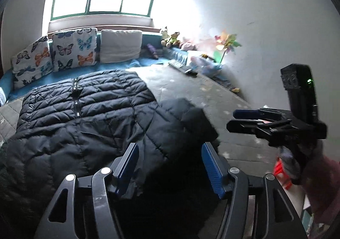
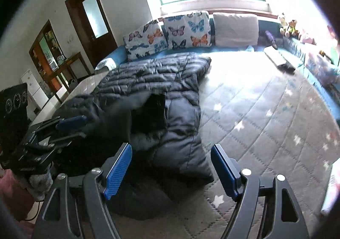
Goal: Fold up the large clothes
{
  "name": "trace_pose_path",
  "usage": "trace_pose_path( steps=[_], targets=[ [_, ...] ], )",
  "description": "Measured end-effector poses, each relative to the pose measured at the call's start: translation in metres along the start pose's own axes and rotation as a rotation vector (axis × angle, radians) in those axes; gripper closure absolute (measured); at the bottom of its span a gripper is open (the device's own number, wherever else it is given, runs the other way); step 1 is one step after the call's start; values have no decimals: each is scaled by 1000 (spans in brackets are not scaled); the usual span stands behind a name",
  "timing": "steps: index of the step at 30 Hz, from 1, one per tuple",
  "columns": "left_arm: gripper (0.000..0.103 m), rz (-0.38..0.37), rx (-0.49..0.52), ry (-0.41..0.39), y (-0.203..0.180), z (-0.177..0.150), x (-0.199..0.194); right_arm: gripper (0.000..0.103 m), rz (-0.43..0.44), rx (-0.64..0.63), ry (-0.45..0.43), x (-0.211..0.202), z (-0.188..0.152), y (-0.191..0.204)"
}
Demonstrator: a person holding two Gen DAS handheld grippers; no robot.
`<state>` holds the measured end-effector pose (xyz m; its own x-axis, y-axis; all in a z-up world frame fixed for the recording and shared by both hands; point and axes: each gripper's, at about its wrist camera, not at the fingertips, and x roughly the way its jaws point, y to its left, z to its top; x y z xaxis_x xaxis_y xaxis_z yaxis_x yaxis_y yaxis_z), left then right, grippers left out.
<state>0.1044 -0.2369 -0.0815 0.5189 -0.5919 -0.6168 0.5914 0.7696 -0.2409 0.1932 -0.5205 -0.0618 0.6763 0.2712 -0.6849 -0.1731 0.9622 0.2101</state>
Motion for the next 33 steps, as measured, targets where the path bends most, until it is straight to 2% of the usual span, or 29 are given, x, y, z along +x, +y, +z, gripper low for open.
trace_pose_path(
  steps=[4, 6, 8, 11, 14, 18, 21, 26, 28, 33],
  targets=[
    [37, 40, -93, -63, 39, 35, -58, 19, 15, -25, -59, -13, 14, 14],
    [37, 115, -133, -96, 70, 43, -82, 19, 59, -46, -71, -12, 21, 27],
    [36, 252, -165, -119, 106, 49, -100, 19, 105, -93, -68, -3, 29, 48],
    [32, 362, -217, -80, 157, 56, -103, 19, 169, -157, -48, 16, 35, 78],
    [32, 408, -252, -32, 194, 47, -99, 19, 224, -205, -9, 45, 42, 106],
    [32, 406, -273, 54, 220, 19, -81, 19, 177, -259, 48, 82, 40, 127],
    [32, 392, -271, 99, 227, -8, -53, 19, 143, -263, 105, 101, 32, 121],
    [24, 389, -222, 95, 215, -39, -29, 19, 34, -267, 168, 117, 7, 95],
    [22, 371, -220, 108, 215, -47, -19, 19, 29, -267, 172, 120, 0, 88],
    [16, 387, -186, 104, 202, -59, -11, 19, 18, -280, 188, 125, -5, 83]
  ],
)
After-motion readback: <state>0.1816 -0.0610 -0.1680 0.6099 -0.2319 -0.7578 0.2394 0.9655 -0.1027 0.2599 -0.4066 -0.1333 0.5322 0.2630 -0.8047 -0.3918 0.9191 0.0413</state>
